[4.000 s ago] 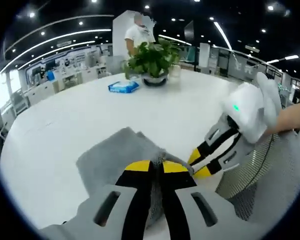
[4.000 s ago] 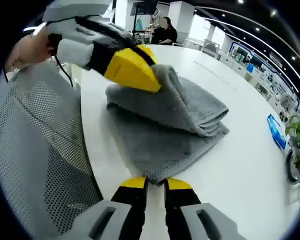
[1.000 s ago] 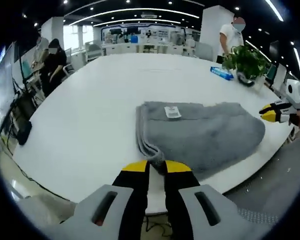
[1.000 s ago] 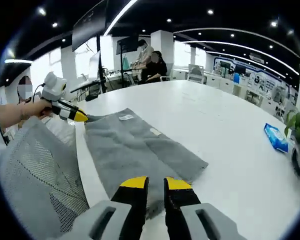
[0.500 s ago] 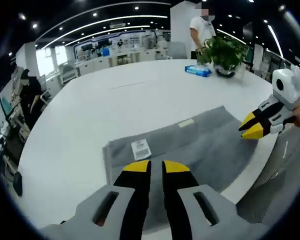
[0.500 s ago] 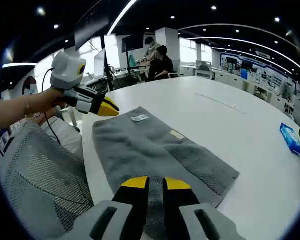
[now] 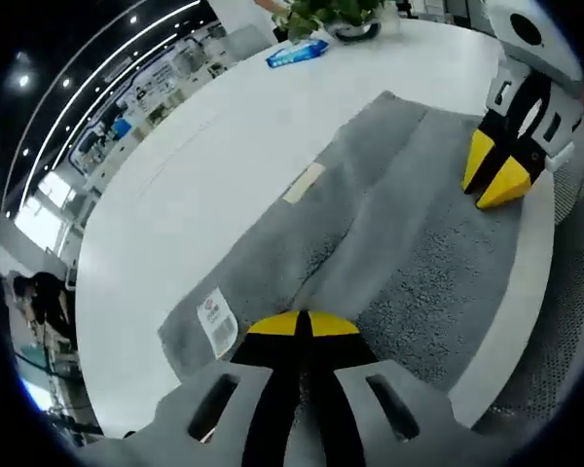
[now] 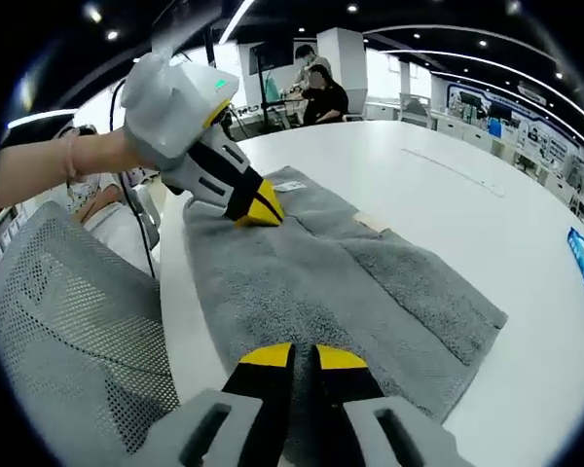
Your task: Open the folded towel by lifting each exposed corner and separating the folded layers until the towel lies flat within the target outline without major curled edges
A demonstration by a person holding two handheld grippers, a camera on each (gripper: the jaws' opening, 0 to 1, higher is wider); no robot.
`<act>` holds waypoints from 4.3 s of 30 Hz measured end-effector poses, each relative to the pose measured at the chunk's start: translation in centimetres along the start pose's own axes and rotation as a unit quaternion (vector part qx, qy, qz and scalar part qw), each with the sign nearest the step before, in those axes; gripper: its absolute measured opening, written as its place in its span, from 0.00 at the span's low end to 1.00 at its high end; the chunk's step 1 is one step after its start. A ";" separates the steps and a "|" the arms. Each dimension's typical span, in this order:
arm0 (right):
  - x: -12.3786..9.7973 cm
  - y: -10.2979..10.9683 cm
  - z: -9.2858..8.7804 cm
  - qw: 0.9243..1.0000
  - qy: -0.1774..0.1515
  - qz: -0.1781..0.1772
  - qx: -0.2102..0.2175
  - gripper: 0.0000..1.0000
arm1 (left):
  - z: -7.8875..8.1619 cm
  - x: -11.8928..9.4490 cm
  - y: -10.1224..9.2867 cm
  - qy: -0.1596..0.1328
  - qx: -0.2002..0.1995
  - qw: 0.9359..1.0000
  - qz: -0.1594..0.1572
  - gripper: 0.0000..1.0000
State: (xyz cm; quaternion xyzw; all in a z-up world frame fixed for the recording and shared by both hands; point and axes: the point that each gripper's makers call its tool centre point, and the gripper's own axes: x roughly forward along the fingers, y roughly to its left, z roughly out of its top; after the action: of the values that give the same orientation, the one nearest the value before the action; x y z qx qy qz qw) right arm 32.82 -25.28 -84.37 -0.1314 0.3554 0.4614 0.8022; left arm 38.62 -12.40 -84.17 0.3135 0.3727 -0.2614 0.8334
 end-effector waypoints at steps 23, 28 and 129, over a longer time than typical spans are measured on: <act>-2.5 -9.5 -1.2 0.991 0.019 -0.131 -0.017 0.02 | 3.8 -0.7 -8.4 -0.015 -0.027 0.997 -0.070 0.00; -2.7 -11.2 -1.1 0.988 0.012 -0.153 -0.021 0.02 | 5.2 -0.6 -10.5 -0.015 -0.014 0.995 -0.096 0.00; -7.1 -7.1 1.0 0.987 -0.095 -0.122 -0.043 0.07 | 8.2 0.5 -9.6 -0.078 -0.253 0.956 -0.124 0.01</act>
State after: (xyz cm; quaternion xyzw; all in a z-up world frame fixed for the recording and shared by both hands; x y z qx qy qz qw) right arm 36.84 -33.20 -79.58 -0.1635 0.2384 0.3850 0.8765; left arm 36.22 -24.78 -83.37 0.0222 0.3962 -0.2830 0.8732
